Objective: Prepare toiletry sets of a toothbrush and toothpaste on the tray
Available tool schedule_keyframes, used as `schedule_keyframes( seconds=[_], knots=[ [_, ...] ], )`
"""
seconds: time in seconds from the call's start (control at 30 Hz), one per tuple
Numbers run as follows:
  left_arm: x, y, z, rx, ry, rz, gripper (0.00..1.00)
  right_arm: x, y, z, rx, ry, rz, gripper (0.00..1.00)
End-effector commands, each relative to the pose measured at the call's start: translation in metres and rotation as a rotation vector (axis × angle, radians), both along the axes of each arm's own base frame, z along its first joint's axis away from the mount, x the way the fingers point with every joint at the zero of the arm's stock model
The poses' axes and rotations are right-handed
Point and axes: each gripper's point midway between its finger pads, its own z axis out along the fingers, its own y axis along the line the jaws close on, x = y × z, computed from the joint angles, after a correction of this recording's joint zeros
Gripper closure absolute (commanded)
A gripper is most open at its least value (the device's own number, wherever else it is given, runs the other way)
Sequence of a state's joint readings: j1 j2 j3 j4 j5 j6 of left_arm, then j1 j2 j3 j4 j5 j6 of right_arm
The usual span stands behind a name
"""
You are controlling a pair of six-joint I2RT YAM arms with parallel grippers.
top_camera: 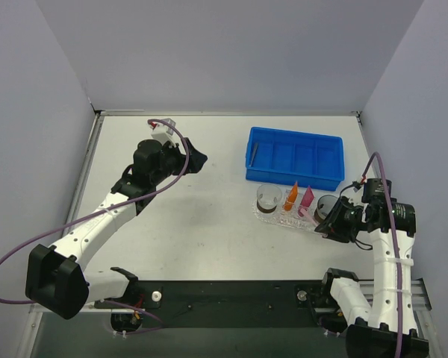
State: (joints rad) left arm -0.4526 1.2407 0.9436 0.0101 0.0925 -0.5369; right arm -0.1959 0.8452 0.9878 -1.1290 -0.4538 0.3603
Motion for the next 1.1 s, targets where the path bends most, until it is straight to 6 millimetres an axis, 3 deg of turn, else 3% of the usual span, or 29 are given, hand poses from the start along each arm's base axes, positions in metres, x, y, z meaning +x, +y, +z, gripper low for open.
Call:
schedule_keyframes(
  seconds=[0.0, 0.43, 1.07],
  knots=[
    [0.004, -0.003, 0.011, -0.012, -0.053, -0.020, 0.20, 0.004, -0.002, -0.008, -0.002, 0.014, 0.008, 1.00],
    [0.008, -0.002, 0.010, -0.008, -0.048, -0.019, 0.20, 0.024, -0.003, -0.022, 0.016, 0.007, 0.031, 1.00],
    [0.010, -0.002, 0.008, -0.002, -0.042, -0.020, 0.20, 0.035, -0.002, -0.036, 0.017, 0.016, 0.050, 1.00]
  ],
)
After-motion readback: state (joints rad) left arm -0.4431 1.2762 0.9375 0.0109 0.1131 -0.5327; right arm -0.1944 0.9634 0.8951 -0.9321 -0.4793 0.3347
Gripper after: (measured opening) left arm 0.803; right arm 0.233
